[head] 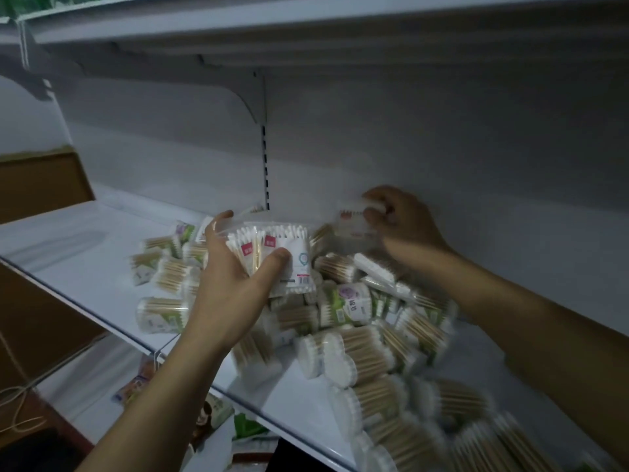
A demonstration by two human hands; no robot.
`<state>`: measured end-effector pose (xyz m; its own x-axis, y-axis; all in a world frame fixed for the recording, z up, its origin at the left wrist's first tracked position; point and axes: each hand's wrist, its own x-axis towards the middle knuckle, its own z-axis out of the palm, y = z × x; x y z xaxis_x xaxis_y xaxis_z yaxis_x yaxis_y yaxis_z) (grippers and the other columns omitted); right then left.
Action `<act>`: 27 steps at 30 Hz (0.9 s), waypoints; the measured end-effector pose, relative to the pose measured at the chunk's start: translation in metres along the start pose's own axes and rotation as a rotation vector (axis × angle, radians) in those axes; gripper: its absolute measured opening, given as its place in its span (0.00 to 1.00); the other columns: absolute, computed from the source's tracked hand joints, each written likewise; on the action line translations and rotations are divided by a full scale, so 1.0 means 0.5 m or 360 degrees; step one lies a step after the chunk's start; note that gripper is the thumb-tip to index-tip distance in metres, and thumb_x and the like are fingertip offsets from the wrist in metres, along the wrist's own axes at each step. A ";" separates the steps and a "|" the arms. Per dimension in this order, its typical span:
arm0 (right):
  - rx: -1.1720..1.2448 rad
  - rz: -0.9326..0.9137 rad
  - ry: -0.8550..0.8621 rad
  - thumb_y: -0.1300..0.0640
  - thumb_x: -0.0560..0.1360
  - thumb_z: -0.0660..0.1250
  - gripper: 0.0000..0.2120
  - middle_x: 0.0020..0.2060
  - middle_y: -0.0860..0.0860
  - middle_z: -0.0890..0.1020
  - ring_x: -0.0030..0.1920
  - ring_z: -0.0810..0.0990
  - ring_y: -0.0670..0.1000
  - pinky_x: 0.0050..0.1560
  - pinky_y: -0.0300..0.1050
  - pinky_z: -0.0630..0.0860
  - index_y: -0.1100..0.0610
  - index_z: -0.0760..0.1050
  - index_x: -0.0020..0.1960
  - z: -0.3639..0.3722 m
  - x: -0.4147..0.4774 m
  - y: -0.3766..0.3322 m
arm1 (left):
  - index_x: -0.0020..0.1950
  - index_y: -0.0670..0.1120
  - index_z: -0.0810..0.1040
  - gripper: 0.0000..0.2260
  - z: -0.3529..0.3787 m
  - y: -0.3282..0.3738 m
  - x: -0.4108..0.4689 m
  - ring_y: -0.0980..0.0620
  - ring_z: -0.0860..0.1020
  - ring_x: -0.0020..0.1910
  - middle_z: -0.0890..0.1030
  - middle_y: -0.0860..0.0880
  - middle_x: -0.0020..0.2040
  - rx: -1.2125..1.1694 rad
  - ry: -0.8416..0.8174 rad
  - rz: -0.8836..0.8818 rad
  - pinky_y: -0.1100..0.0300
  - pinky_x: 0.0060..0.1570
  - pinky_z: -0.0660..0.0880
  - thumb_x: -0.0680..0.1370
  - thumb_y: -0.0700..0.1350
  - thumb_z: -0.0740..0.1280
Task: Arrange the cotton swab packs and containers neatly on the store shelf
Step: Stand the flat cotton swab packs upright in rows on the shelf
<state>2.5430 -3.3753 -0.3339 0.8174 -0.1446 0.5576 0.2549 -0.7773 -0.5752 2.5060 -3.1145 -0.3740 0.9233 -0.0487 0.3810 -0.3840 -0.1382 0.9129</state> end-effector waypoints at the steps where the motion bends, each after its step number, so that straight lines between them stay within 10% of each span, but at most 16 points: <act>1: 0.0220 0.0036 0.0020 0.60 0.80 0.66 0.07 0.47 0.46 0.82 0.47 0.81 0.46 0.49 0.40 0.75 0.51 0.80 0.55 -0.022 -0.002 -0.013 | 0.75 0.66 0.54 0.36 0.005 0.004 0.002 0.52 0.86 0.49 0.85 0.56 0.48 -0.0011 -0.0005 0.0017 0.41 0.57 0.81 0.74 0.56 0.72; 6: 0.0893 0.0124 -0.0506 0.61 0.81 0.65 0.09 0.46 0.55 0.86 0.48 0.85 0.51 0.49 0.48 0.83 0.49 0.81 0.53 -0.094 -0.058 -0.086 | 0.74 0.69 0.56 0.31 0.052 0.038 0.006 0.43 0.85 0.50 0.80 0.40 0.54 -0.0048 -0.0079 0.0011 0.39 0.49 0.83 0.77 0.59 0.70; 11: 0.0852 0.0037 -0.0377 0.62 0.77 0.72 0.05 0.39 0.48 0.86 0.38 0.85 0.44 0.33 0.39 0.78 0.54 0.81 0.51 -0.094 -0.087 -0.120 | 0.68 0.65 0.63 0.31 0.086 0.065 -0.010 0.47 0.83 0.59 0.83 0.53 0.61 -0.0141 -0.0291 -0.0005 0.38 0.58 0.79 0.71 0.79 0.58; 15: 0.0775 0.0068 -0.0393 0.58 0.74 0.76 0.07 0.43 0.50 0.85 0.39 0.85 0.48 0.31 0.41 0.78 0.56 0.79 0.49 -0.096 -0.094 -0.119 | 0.59 0.58 0.67 0.19 0.092 0.075 -0.008 0.60 0.85 0.46 0.85 0.63 0.47 -0.0132 -0.0424 0.0030 0.65 0.40 0.80 0.76 0.51 0.75; 18: 0.0775 0.0281 -0.0402 0.52 0.79 0.70 0.08 0.44 0.53 0.84 0.41 0.85 0.53 0.35 0.46 0.80 0.56 0.78 0.50 -0.082 -0.087 -0.088 | 0.66 0.55 0.64 0.29 0.088 0.058 -0.004 0.56 0.86 0.47 0.86 0.57 0.48 -0.0074 -0.0363 -0.0040 0.60 0.42 0.81 0.74 0.45 0.78; 24: -0.0502 -0.0032 -0.0599 0.36 0.68 0.74 0.26 0.53 0.47 0.79 0.52 0.78 0.48 0.51 0.44 0.74 0.45 0.73 0.62 -0.045 -0.079 0.042 | 0.73 0.52 0.61 0.34 0.070 0.053 -0.026 0.57 0.86 0.48 0.86 0.59 0.50 -0.0110 -0.0123 0.0028 0.44 0.54 0.82 0.74 0.46 0.77; 27: -0.0489 0.0002 -0.0594 0.43 0.68 0.76 0.27 0.54 0.51 0.80 0.53 0.80 0.52 0.50 0.42 0.74 0.48 0.73 0.63 -0.025 -0.077 0.065 | 0.70 0.54 0.63 0.33 0.069 0.058 -0.046 0.54 0.86 0.49 0.87 0.57 0.50 -0.0122 -0.0138 0.0059 0.41 0.55 0.81 0.73 0.50 0.79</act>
<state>2.5132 -3.4026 -0.3667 0.9615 0.0406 0.2718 0.1357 -0.9302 -0.3409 2.4739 -3.1515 -0.3612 0.9044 -0.1385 0.4036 -0.4143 -0.0588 0.9082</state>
